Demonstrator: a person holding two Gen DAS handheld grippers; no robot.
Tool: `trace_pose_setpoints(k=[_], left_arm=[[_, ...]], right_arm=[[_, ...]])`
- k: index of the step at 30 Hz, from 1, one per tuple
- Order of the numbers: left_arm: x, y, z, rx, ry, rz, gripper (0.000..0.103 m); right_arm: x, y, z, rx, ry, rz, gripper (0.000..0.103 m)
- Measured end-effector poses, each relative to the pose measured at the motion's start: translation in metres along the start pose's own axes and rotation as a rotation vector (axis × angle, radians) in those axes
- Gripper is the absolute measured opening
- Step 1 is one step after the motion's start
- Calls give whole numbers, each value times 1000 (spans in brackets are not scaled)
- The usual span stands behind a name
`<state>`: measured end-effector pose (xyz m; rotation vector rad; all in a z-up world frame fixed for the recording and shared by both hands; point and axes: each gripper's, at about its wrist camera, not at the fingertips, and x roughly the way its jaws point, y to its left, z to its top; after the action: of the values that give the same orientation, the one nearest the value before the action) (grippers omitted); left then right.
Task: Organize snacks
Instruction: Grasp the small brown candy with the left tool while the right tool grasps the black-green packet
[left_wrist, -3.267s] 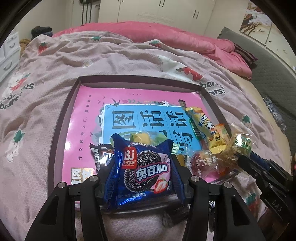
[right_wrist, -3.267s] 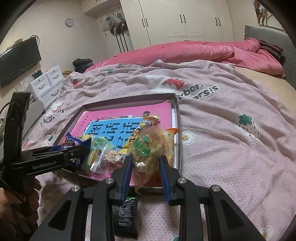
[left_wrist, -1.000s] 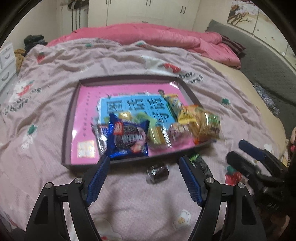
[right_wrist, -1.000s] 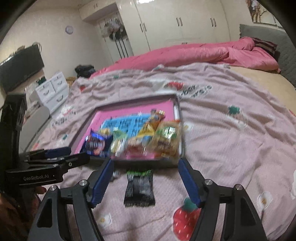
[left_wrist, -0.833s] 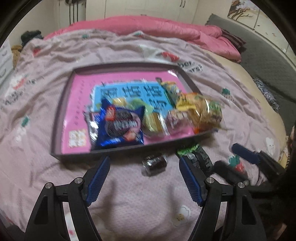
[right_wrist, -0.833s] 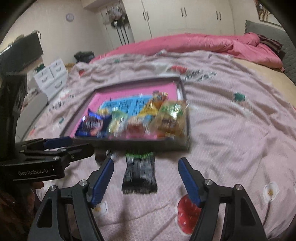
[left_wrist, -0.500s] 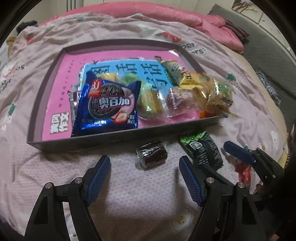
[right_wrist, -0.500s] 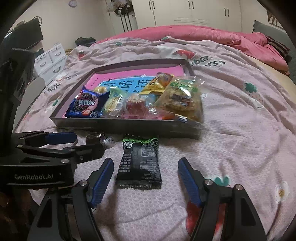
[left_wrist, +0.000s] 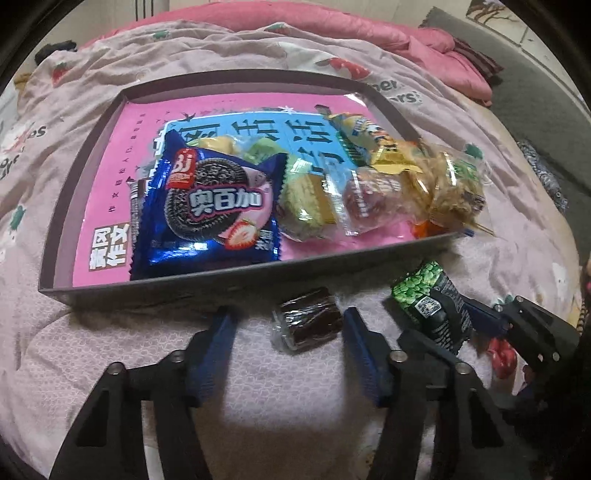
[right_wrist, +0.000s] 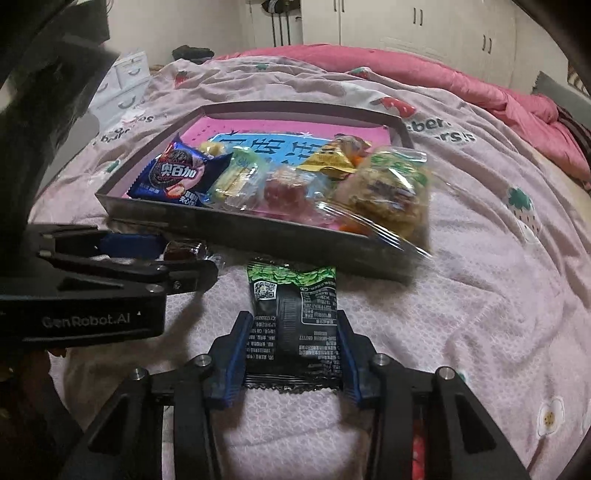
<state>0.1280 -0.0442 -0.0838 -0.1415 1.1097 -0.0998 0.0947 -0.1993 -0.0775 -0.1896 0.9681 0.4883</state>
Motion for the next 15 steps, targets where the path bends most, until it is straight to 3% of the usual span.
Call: trace_pose_setpoints(k=[2,4,15], left_arm=[[0,-4,-2,17,2,-5,42],[-1,-8,-3,34,-2,3,38],[-34,8,-7,6,-30,-49,36]], right_arm=[[-5,-6,-1,30,-4,18,43],[-11,-11,-1,57,-14,43,43],[-49,-22,12,136,-146,143,43]])
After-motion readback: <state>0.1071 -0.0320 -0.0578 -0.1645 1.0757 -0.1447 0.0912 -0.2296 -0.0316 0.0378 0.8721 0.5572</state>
